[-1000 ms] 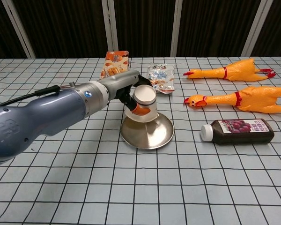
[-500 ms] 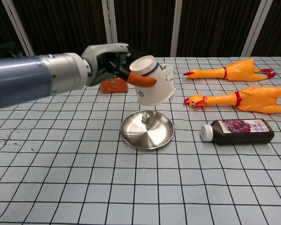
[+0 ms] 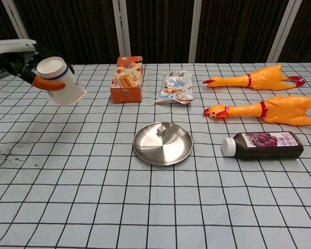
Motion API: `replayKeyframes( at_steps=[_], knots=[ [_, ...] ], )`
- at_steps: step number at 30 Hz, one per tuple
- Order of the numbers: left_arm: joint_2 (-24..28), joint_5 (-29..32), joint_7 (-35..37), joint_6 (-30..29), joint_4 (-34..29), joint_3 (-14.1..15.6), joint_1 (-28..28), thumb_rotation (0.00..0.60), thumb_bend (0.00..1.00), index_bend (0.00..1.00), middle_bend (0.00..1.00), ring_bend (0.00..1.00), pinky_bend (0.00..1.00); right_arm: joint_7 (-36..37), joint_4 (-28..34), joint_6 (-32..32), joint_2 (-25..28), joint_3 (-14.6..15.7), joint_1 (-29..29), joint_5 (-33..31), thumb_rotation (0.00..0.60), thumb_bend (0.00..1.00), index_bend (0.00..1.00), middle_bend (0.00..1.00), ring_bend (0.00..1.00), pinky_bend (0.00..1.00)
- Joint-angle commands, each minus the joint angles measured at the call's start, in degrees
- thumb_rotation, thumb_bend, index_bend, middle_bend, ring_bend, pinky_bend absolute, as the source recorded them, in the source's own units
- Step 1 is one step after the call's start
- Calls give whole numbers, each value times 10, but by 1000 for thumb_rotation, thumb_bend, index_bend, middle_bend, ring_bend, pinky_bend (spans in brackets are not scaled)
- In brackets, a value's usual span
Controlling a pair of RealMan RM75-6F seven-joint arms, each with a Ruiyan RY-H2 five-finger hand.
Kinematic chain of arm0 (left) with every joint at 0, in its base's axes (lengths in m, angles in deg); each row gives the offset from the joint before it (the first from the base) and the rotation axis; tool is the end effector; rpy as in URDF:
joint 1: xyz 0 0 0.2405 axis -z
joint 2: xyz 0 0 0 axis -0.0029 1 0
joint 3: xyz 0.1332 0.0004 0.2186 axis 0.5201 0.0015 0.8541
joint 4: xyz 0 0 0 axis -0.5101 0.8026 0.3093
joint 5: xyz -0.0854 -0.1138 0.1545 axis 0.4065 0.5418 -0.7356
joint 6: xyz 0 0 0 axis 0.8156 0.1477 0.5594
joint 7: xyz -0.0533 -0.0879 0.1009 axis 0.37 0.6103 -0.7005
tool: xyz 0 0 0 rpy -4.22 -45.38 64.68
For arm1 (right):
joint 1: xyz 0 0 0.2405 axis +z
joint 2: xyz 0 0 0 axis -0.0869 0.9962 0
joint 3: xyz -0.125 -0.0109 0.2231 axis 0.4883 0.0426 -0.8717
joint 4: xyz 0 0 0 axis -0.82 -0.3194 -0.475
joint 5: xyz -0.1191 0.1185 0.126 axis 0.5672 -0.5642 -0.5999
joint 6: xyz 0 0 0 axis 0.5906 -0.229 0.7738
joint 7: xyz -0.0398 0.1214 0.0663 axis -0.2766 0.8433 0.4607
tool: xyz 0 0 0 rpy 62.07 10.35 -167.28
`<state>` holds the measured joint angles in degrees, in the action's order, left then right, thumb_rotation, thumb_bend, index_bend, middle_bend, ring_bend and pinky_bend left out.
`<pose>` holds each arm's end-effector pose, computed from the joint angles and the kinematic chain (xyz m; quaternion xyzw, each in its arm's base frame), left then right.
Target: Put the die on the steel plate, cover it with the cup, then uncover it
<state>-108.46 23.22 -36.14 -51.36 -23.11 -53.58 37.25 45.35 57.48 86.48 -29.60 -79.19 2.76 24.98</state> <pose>-0.1874 0.3631 0.0503 -0.5796 -0.5898 -0.4410 0.3490 -0.3603 -0.1811 0.1491 0.5129 -0.5916 0.2558 0.5669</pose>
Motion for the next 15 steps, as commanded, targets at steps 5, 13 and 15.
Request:
replayKeyframes(
  at_steps=[5,13,15],
  knots=[
    [-63,-3,74,46,130,5,10,600,462,488,277,43,0,-2,-4,-4,-1,0,1,-5,600,231,205,101,105,0],
    [-110,-10,92,65,204,-7,40,600,462,488,273,41,0,-6,-9,-8,-3,0,3,-13,600,232,208,101,105,0],
    [-121,1,97,73,217,-11,45,600,462,488,272,34,0,-8,-9,-9,-3,1,4,-14,600,231,208,101,105,0]
  ],
)
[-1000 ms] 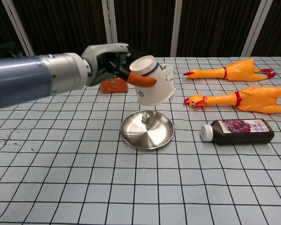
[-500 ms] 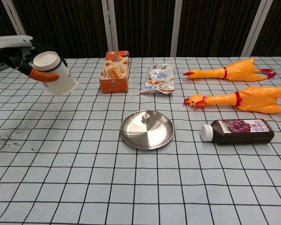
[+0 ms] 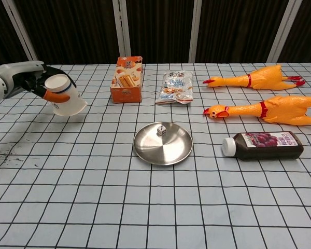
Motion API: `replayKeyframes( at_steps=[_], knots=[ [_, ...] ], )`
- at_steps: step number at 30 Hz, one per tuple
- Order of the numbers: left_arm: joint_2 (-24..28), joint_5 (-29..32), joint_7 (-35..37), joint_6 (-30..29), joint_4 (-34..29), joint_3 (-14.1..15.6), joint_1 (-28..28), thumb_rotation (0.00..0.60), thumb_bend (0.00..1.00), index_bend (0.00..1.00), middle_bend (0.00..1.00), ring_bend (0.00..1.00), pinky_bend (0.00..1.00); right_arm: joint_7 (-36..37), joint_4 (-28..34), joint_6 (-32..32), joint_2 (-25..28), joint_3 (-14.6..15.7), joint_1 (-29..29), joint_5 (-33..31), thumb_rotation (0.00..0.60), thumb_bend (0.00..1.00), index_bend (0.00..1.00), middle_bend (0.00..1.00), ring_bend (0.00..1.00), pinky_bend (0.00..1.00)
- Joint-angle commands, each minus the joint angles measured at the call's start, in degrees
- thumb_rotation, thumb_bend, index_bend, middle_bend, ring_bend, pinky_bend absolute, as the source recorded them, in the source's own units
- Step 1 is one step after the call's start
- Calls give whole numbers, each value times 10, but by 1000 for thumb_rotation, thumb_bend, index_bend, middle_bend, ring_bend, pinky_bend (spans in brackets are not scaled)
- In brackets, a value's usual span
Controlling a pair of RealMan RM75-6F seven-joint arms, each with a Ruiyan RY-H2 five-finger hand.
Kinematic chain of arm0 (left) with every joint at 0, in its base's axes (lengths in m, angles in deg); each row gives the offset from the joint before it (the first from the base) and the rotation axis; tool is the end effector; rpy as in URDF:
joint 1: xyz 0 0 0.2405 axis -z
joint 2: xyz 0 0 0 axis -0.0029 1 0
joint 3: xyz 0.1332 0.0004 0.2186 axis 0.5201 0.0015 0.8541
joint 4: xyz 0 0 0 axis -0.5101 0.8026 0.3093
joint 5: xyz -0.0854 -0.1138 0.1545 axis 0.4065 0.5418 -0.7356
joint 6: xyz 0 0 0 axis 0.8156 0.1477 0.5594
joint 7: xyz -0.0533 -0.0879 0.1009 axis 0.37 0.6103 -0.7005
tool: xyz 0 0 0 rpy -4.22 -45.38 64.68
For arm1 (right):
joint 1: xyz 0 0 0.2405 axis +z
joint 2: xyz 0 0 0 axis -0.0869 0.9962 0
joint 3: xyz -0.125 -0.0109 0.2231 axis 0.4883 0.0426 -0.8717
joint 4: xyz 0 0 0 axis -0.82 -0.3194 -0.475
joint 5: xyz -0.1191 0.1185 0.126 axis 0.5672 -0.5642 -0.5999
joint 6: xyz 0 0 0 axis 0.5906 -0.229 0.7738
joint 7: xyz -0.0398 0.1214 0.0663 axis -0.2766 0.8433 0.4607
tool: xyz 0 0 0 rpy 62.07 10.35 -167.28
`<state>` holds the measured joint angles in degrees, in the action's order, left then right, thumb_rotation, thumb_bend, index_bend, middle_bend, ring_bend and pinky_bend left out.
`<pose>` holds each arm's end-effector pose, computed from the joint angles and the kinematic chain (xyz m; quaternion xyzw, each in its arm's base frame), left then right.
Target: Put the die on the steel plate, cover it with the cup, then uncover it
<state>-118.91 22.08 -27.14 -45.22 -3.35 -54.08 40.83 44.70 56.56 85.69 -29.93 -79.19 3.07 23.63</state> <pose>-0.2158 0.3999 0.0145 -0.5477 -0.6216 -0.4293 0.3597 -0.3655 -0.1818 0.1488 0.5104 -0.5935 0.2455 0.5717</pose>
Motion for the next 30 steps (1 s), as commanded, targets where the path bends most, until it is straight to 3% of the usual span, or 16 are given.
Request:
replayKeyframes(
  at_steps=[1,10,19,25,30],
  knots=[
    [-23,19,11,16,27,-9,12,600,462,488,272,32,0,-2,0,-3,0,1,1,-1,600,231,208,101,105,0],
    [-46,25,-1,25,54,-12,30,600,448,477,253,18,0,-5,1,-3,0,1,1,-5,600,232,208,101,104,1],
    [-46,37,-17,41,49,-8,38,600,416,389,184,0,0,-5,0,-2,-1,0,2,-7,600,232,208,100,104,1],
    [-35,44,-34,49,36,-3,41,600,344,324,89,0,0,-4,1,-5,0,1,2,-8,600,232,208,100,104,1],
    [-29,57,-47,52,28,0,42,600,324,262,64,0,0,-5,3,-6,1,2,2,-9,600,232,211,100,104,71]
  ],
)
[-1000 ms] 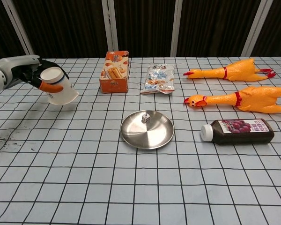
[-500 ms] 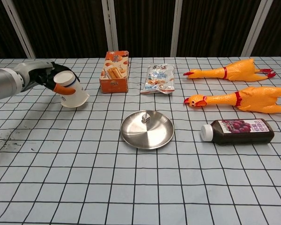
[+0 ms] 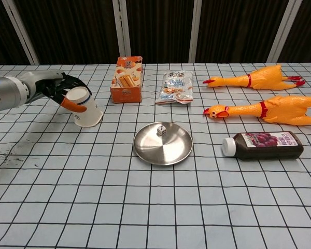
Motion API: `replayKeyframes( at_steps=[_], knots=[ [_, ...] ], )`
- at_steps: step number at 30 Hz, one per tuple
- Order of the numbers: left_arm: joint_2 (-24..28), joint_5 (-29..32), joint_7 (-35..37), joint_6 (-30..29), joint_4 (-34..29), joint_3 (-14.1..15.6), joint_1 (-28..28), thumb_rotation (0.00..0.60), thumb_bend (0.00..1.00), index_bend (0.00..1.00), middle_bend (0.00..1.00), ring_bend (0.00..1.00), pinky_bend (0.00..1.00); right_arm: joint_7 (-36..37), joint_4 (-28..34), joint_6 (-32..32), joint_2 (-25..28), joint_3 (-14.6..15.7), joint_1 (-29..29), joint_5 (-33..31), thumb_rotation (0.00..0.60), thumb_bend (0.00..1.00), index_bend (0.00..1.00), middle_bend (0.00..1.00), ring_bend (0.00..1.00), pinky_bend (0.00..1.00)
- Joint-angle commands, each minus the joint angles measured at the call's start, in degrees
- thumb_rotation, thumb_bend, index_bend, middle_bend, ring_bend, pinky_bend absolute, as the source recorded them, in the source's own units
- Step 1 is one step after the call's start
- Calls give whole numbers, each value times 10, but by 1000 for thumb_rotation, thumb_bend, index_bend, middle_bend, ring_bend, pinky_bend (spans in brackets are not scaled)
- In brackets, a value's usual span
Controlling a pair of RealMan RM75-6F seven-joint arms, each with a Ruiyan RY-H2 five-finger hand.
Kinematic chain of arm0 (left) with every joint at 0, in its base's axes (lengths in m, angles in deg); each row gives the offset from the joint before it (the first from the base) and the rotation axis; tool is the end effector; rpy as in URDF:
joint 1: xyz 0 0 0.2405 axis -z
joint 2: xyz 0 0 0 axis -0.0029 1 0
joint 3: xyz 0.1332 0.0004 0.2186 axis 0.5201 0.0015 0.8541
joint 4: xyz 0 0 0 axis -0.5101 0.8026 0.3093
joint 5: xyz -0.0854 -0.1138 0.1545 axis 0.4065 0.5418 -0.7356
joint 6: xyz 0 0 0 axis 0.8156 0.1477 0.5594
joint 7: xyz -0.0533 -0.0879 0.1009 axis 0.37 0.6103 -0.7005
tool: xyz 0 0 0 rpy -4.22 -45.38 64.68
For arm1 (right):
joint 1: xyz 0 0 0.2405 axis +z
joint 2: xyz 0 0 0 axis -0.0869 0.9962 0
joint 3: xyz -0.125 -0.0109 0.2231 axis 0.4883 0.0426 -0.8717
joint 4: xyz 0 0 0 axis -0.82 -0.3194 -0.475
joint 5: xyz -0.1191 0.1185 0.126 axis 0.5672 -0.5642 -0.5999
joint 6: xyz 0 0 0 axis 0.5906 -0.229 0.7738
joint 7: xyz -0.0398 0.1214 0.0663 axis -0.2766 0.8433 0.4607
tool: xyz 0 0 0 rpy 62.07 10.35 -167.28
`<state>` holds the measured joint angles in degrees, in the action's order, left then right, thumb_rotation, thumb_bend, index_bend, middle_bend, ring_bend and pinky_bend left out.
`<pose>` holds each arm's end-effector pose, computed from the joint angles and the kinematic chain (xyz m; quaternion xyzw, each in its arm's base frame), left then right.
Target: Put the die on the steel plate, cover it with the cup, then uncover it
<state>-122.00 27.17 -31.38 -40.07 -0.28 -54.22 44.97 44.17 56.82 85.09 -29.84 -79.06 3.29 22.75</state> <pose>-0.1996 0.4102 -0.0097 -0.5656 -0.6342 -0.3956 0.3484 -0.3662 -0.1813 0.1477 0.5094 -0.5979 0.2392 0.5709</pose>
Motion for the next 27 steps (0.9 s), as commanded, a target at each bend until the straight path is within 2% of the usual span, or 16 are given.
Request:
replayKeyframes(
  at_steps=[1,5,9,15,20,23,26,27],
  knots=[
    [3,7,-7,1,-3,2,1,600,323,256,59,0,0,0,1,-1,1,0,0,-1,600,232,216,101,104,82],
    [5,14,-14,6,-7,5,2,600,307,226,37,0,0,0,2,0,2,0,0,-2,600,231,227,100,105,87],
    [8,17,-21,5,-13,6,4,600,304,155,4,0,0,-1,2,2,0,-1,0,-3,600,231,227,101,105,87],
    [36,-17,-13,-40,-67,-12,-6,600,304,130,0,0,0,-2,0,6,-2,-3,0,-1,600,231,227,100,105,87],
    [99,-74,-9,-107,-151,-25,-33,600,304,151,10,0,0,-2,2,9,-2,-2,-1,3,600,231,227,100,105,87],
    [160,-122,-21,-177,-224,-30,-68,600,304,208,78,0,0,2,6,16,-1,-3,-3,9,600,231,227,101,105,77],
    [216,-182,-56,-255,-284,-11,-116,600,304,304,155,0,0,6,9,26,0,-5,-6,17,600,231,226,101,105,58],
    [238,-213,-87,-302,-305,6,-146,600,304,325,168,0,0,6,9,33,0,-6,-7,21,600,231,223,101,105,52]
  ],
)
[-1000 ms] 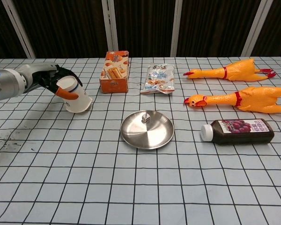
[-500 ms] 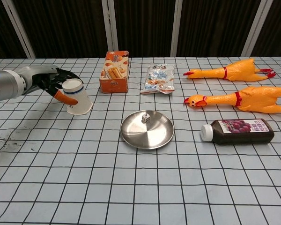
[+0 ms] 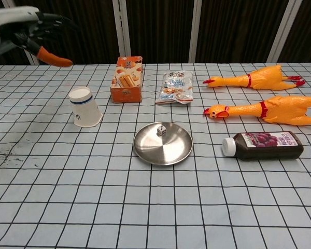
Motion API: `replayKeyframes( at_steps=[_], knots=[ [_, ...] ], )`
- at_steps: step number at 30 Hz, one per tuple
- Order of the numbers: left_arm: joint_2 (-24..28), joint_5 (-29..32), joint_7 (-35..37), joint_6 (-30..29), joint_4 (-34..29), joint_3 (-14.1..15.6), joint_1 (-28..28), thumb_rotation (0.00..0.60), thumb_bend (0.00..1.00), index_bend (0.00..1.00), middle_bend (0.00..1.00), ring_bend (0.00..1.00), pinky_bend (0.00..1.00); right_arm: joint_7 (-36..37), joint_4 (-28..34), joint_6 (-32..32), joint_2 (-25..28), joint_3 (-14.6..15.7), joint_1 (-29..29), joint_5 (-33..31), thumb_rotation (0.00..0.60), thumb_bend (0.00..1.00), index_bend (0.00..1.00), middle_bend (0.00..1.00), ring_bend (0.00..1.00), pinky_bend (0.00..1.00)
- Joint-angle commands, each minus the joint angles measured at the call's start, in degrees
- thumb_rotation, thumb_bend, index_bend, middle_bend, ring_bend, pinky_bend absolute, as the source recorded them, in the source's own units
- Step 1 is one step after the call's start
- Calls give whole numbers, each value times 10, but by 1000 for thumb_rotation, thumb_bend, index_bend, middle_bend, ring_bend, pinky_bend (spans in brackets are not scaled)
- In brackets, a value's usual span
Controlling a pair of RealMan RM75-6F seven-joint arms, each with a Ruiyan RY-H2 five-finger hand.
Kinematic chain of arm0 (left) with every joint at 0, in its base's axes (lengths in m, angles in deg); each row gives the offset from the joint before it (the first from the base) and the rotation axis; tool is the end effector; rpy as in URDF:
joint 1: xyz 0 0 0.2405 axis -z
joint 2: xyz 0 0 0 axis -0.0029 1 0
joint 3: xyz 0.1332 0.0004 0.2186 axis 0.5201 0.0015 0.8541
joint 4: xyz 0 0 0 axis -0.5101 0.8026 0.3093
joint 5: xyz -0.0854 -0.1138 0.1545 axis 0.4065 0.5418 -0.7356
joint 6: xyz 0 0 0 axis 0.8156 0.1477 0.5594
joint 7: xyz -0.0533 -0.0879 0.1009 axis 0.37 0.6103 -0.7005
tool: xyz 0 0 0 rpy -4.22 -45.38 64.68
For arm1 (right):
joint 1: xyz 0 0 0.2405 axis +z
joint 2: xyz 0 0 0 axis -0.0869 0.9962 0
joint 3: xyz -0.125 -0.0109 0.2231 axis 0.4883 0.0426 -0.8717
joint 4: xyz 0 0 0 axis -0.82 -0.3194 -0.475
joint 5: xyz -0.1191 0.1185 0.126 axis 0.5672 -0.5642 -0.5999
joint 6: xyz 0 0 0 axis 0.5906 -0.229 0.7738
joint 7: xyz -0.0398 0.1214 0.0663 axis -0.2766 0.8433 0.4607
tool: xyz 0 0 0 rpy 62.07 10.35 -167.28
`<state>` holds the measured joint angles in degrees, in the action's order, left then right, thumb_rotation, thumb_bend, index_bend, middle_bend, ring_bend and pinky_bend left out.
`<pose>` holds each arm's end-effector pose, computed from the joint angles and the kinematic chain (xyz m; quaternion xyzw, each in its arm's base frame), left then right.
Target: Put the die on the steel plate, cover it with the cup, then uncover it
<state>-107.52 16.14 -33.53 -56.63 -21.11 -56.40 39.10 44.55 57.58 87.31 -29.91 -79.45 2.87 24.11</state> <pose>-0.1611 0.3854 0.0809 -0.5912 -0.5130 -0.5085 0.3588 -0.3598 -0.1829 0.1498 0.5090 -0.5878 0.2581 0.5734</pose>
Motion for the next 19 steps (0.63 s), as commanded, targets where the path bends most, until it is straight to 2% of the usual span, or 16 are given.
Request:
replayKeyframes(
  at_steps=[1,4,7,11,16,19],
  knots=[
    [112,-131,-101,-180,-112,51,-119,600,304,332,173,0,0,0,0,19,0,-3,-5,13,600,232,215,101,105,41],
    [127,-181,-192,-277,-126,110,-196,600,304,355,178,0,0,-19,-8,52,-7,-4,-10,29,600,231,183,100,105,9],
    [114,-201,-248,-342,-119,148,-250,600,304,361,171,0,0,-45,-17,82,-19,-4,-13,46,600,231,161,100,102,0],
    [84,-207,-295,-393,-102,180,-299,600,304,346,157,0,0,-71,-29,118,-34,-4,-17,73,600,231,142,97,95,0],
    [48,-198,-333,-424,-61,182,-322,600,305,342,152,0,0,-74,-32,139,-44,-4,-23,87,600,231,137,96,89,0],
    [40,-186,-329,-412,-49,180,-322,600,305,304,130,0,0,-77,-33,138,-45,-2,-23,88,600,231,131,91,83,0]
  ],
)
